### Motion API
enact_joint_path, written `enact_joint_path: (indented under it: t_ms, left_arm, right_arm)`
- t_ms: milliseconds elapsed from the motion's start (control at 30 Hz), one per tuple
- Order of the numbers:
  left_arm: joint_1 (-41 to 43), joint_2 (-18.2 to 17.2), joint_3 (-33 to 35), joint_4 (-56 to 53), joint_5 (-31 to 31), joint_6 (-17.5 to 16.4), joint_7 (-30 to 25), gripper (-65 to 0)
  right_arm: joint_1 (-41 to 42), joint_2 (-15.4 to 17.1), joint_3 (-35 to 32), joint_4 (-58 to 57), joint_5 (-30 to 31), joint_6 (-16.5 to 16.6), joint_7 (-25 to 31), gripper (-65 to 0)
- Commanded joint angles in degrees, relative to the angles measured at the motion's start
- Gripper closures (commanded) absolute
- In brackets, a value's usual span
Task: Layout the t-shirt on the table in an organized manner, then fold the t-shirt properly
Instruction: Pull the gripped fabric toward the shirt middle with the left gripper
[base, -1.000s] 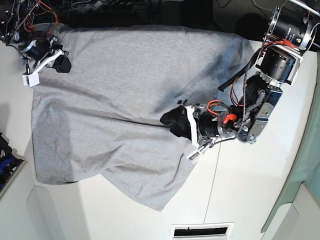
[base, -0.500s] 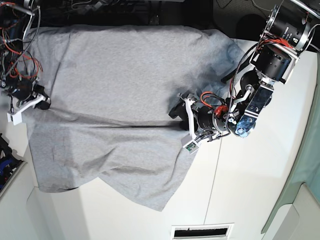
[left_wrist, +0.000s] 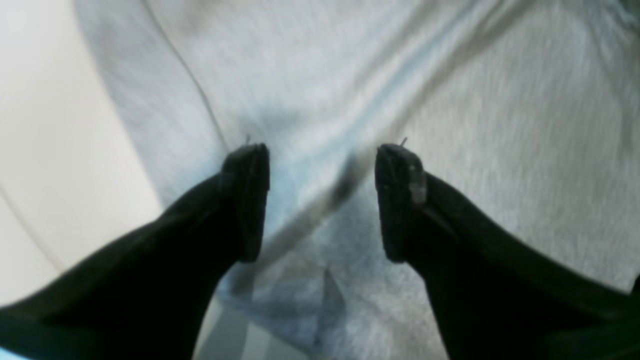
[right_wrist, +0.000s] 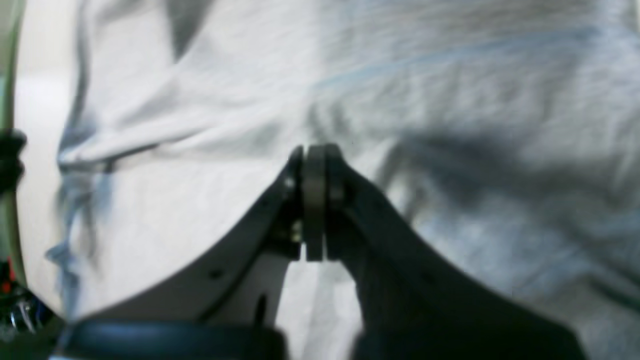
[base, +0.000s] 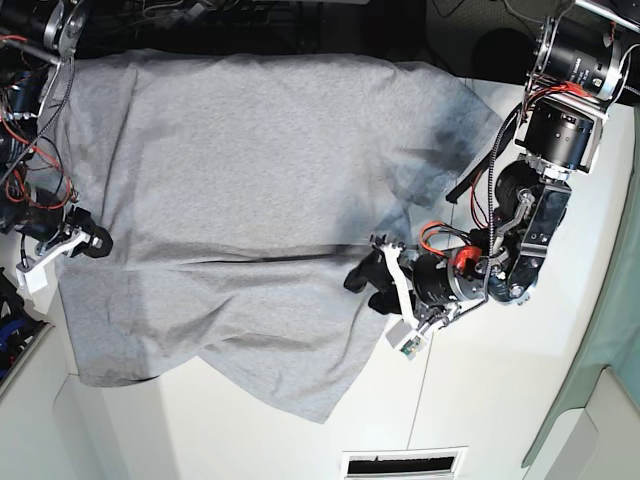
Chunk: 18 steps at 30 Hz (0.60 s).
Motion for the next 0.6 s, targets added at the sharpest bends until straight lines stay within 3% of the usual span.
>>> enact_joint_path:
  t_ms: [0, 167, 333, 500, 567]
  left_arm:
    - [-1.9, -0.2, -1.0, 1.1, -1.0, -0.3, -1.0, -36.2]
    - [-4.5, 0.2, -1.3, -0.2, 1.2, 4.6, -4.9, -35.1]
    - [-8.1, 3.0, -1.3, -9.1, 4.1, 6.2, -9.7, -12.5]
    - [-11.9, 8.1, -1.3, -23.0, 6.4, 6.1, -12.6, -0.2]
    - [-12.7, 9.6, -1.3, -27.3, 7.5, 6.1, -14.1, 0.0]
  right_arm:
    - [-2.0, 1.0, 0.2, 3.7, 1.7, 0.6, -0.3, 0.0]
    - [-14.4, 0.4, 0.2, 14.6, 2.2, 0.6, -0.7, 0.0]
    - [-22.4, -1.8, 0.2, 18.0, 2.2, 0.6, -0.7, 0.0]
    - [-26.6, -4.8, 0.2, 18.1, 1.4, 0.6, 1.0, 0.0]
    - [-27.4, -6.0, 0.2, 18.1, -0.5, 0.6, 2.9, 0.0]
